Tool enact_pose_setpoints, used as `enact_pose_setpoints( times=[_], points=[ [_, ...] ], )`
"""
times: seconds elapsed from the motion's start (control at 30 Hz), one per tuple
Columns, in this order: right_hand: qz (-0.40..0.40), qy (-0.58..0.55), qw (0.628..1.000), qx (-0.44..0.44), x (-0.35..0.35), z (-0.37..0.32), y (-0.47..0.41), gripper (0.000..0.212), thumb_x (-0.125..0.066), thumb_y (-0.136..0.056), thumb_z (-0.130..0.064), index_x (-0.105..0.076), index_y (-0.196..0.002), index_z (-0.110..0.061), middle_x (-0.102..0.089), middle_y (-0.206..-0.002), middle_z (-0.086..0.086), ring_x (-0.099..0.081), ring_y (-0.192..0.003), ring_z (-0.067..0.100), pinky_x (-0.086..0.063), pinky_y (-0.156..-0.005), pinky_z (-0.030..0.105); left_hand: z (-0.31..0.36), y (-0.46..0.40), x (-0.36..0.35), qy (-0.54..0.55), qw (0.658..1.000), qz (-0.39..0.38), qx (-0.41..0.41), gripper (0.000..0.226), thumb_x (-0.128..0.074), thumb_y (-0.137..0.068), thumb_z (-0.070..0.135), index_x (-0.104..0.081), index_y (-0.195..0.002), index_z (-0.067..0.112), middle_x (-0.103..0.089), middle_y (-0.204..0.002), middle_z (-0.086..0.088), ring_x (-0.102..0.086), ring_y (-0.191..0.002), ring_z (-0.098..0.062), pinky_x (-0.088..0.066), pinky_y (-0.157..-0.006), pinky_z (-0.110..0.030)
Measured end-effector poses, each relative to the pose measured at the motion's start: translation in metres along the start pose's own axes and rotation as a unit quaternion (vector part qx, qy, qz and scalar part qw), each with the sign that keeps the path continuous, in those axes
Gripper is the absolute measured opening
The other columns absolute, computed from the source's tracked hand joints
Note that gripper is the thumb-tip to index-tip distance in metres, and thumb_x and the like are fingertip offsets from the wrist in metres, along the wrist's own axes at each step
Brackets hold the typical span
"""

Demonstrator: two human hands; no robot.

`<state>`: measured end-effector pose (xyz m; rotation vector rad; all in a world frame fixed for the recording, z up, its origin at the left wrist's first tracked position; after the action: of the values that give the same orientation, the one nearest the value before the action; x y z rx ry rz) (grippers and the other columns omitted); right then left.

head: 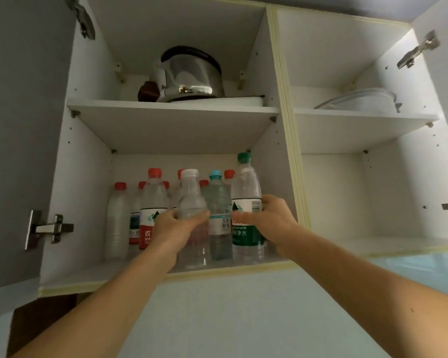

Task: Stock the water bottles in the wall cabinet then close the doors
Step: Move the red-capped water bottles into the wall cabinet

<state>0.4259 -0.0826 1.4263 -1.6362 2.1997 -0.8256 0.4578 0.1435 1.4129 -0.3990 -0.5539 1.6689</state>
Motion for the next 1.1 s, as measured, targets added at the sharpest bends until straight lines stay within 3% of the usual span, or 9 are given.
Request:
enact_pose_setpoints(
  times=[0.13, 0.2, 0.27, 0.43, 0.57, 0.67, 0.8, 1.1],
  points=[
    [0.025, 0.068, 0.997, 0.041, -0.002, 0.006, -0.004, 0.059, -0.089, -0.075, -0.035, -0.056, -0.122, -0.02, -0.072, -0.105, -0.002, -0.074, -0.085, 0.013, -0.063, -0.067, 0.03, -0.011, -0.009, 0.001, -0.125, 0.987, -0.092, -0.049, 0.051, -0.088, -0.068, 0.046, -0.06, -0.109, 0.04, -0.068, -0.102, 0.016, -0.064, -0.095, -0.006, -0.052, -0.08, -0.031],
    [0.031, 0.124, 0.99, 0.061, -0.003, 0.007, -0.003, 0.062, -0.089, -0.073, -0.039, -0.052, -0.122, -0.026, -0.067, -0.107, -0.008, -0.07, -0.087, 0.007, -0.056, -0.056, 0.017, -0.014, -0.008, 0.001, -0.189, 0.973, -0.1, -0.088, 0.051, -0.087, -0.068, 0.049, -0.053, -0.106, 0.046, -0.062, -0.094, 0.023, -0.058, -0.089, 0.006, -0.047, -0.076, -0.022],
    [0.02, 0.166, 0.983, 0.07, -0.004, 0.01, -0.003, 0.067, -0.089, -0.072, -0.039, -0.05, -0.125, -0.03, -0.066, -0.107, -0.012, -0.068, -0.089, 0.004, -0.053, -0.054, 0.014, -0.014, -0.007, 0.001, -0.22, 0.963, -0.096, -0.122, 0.053, -0.085, -0.07, 0.05, -0.051, -0.11, 0.045, -0.059, -0.091, 0.026, -0.054, -0.084, 0.01, -0.042, -0.071, -0.017],
    [0.018, 0.204, 0.976, 0.074, -0.001, 0.017, -0.004, 0.074, -0.088, -0.075, -0.037, -0.046, -0.135, -0.03, -0.065, -0.103, -0.017, -0.066, -0.087, -0.002, -0.051, -0.054, 0.01, -0.014, -0.012, -0.004, -0.251, 0.954, -0.08, -0.146, 0.072, -0.084, -0.073, 0.05, -0.051, -0.132, 0.024, -0.067, -0.121, 0.009, -0.063, -0.105, -0.011, -0.047, -0.084, -0.025],
    [0.015, 0.21, 0.974, 0.082, -0.006, 0.023, -0.009, 0.073, -0.087, -0.078, -0.035, -0.045, -0.137, -0.026, -0.06, -0.104, -0.017, -0.062, -0.086, -0.003, -0.05, -0.052, 0.008, -0.016, -0.016, -0.01, -0.27, 0.948, -0.077, -0.148, 0.075, -0.084, -0.072, 0.053, -0.05, -0.131, 0.023, -0.065, -0.123, 0.005, -0.059, -0.1, -0.01, -0.043, -0.072, -0.02],
    [0.022, 0.209, 0.974, 0.088, -0.007, 0.027, -0.013, 0.072, -0.086, -0.079, -0.033, -0.045, -0.137, -0.025, -0.064, -0.116, -0.008, -0.064, -0.092, 0.004, -0.055, -0.064, 0.014, -0.014, -0.016, -0.018, -0.277, 0.948, -0.064, -0.144, 0.074, -0.085, -0.072, 0.054, -0.051, -0.129, 0.022, -0.066, -0.122, 0.004, -0.061, -0.102, -0.013, -0.047, -0.076, -0.025],
    [0.046, 0.232, 0.967, 0.097, -0.01, 0.029, -0.015, 0.072, -0.085, -0.079, -0.035, -0.046, -0.139, -0.022, -0.063, -0.124, 0.001, -0.064, -0.106, 0.019, -0.059, -0.09, 0.039, -0.013, -0.014, -0.033, -0.282, 0.947, -0.048, -0.145, 0.073, -0.085, -0.072, 0.052, -0.052, -0.13, 0.022, -0.067, -0.125, 0.002, -0.064, -0.111, -0.018, -0.054, -0.093, -0.038],
    [0.058, 0.244, 0.964, 0.083, -0.011, 0.038, -0.018, 0.078, -0.083, -0.081, -0.038, -0.041, -0.144, -0.019, -0.057, -0.132, 0.008, -0.06, -0.116, 0.028, -0.055, -0.097, 0.049, -0.01, -0.003, -0.045, -0.303, 0.937, 0.025, -0.172, 0.075, -0.083, -0.075, 0.054, -0.052, -0.133, 0.018, -0.063, -0.128, -0.003, -0.061, -0.116, -0.023, -0.055, -0.095, -0.044]
  ],
)
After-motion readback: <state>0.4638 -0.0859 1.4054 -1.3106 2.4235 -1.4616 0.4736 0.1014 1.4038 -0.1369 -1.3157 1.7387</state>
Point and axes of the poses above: each hand's wrist, its own y-axis away from the middle knuckle, its own x-axis out of the back of the hand, z = x × y, the point moved 9 cm from there along -y, towards the middle knuckle
